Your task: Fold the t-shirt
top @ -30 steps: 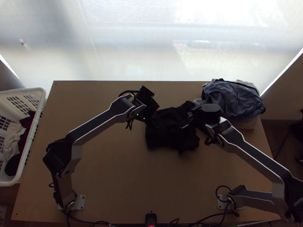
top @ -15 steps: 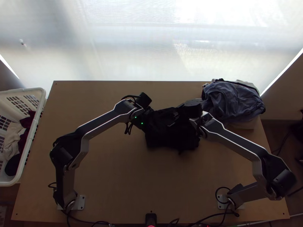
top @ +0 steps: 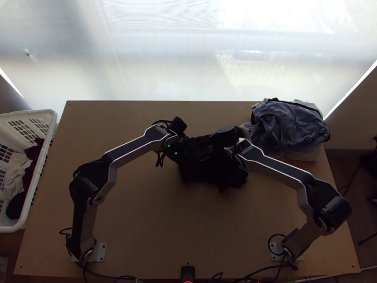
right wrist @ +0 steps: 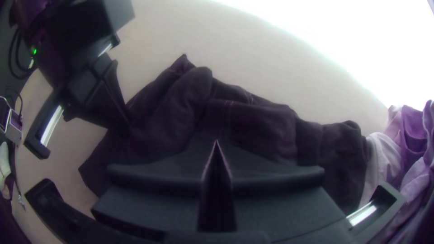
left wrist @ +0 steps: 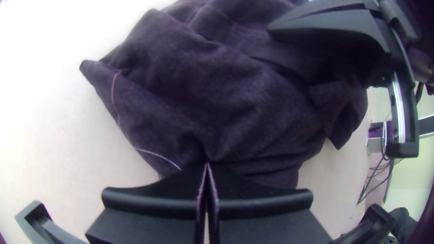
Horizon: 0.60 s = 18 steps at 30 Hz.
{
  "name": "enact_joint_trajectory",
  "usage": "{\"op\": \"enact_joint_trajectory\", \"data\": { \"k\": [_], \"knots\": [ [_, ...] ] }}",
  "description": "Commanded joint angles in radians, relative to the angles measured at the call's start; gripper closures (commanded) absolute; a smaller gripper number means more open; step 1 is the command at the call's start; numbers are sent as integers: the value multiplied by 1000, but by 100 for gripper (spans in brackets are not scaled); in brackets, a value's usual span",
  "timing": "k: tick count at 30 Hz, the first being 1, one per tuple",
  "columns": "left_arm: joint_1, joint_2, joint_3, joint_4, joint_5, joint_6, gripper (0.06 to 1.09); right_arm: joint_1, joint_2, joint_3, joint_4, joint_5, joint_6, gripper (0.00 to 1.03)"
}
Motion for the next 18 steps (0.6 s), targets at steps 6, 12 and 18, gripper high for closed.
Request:
{"op": "enact_joint_trajectory", "data": {
  "k": [6,12,18],
  "knots": [
    [16,-46,-86,-13,-46,36,105,44,118,60,-82,-8,4,100],
    [16,-49,-92,-10,-69,62,105,3,131,74,-117,0,-22,100],
    [17,-49,-92,-10,-80,81,105,-137,67,44,-159,2,-72,100]
  ]
}}
